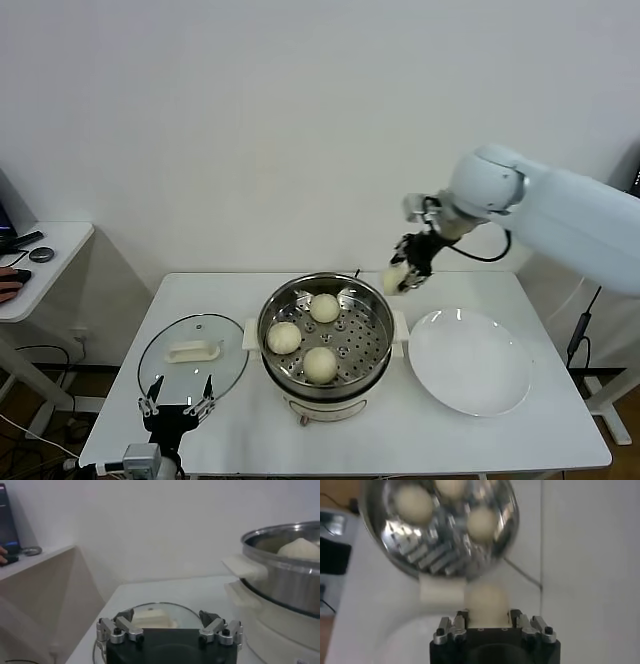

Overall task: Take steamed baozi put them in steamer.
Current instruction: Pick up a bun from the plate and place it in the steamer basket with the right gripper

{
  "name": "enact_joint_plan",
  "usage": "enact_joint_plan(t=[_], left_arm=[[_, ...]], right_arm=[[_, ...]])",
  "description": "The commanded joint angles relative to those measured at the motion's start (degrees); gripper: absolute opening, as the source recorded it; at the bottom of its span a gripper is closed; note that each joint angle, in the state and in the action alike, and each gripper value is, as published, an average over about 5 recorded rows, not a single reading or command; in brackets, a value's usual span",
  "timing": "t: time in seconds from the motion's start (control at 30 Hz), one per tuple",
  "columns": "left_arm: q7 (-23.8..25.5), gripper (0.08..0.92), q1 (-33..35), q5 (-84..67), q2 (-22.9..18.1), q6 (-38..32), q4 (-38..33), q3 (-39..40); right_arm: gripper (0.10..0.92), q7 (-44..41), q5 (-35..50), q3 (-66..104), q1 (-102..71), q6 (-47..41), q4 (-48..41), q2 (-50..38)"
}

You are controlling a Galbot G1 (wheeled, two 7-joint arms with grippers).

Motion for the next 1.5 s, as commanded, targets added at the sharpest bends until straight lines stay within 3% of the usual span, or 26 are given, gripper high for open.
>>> enact_joint_plan(t=[0.03,0.4,1.03,1.4,1.5], left_arm=[[-0.1,0.823,-0.1,0.2,-0.3,0.0,-0.8,0.3],[0.3,0.823,0.0,0.3,-0.4,0.1,-1.2,0.1],[0.3,0.823,-0.1,0.1,-0.3,0.1,-1.3,0.0],[0.5,0.823,-0.3,-0.1,-0.1,0.2,-1.3,-0.1],[0.5,0.823,-0.2,-0.2,0.1,0.2,-1.6,-0.1]], right_arm=[[0.501,4.8,5.4,-8.8,0.8,-7.7,2.9,8.6],[0.505,7.7,-4.3,-3.4,-12.5,-8.0,-6.2,11.6],[0.517,9.4,-4.9,-2.3,-13.8,-7.8,-7.3,13.5],[0.786,9.1,-1.9,0.1,-8.8,-7.9,-4.4,9.7],[0.817,8.1,0.3,0.5,-4.6,-7.8,-1.5,7.0]])
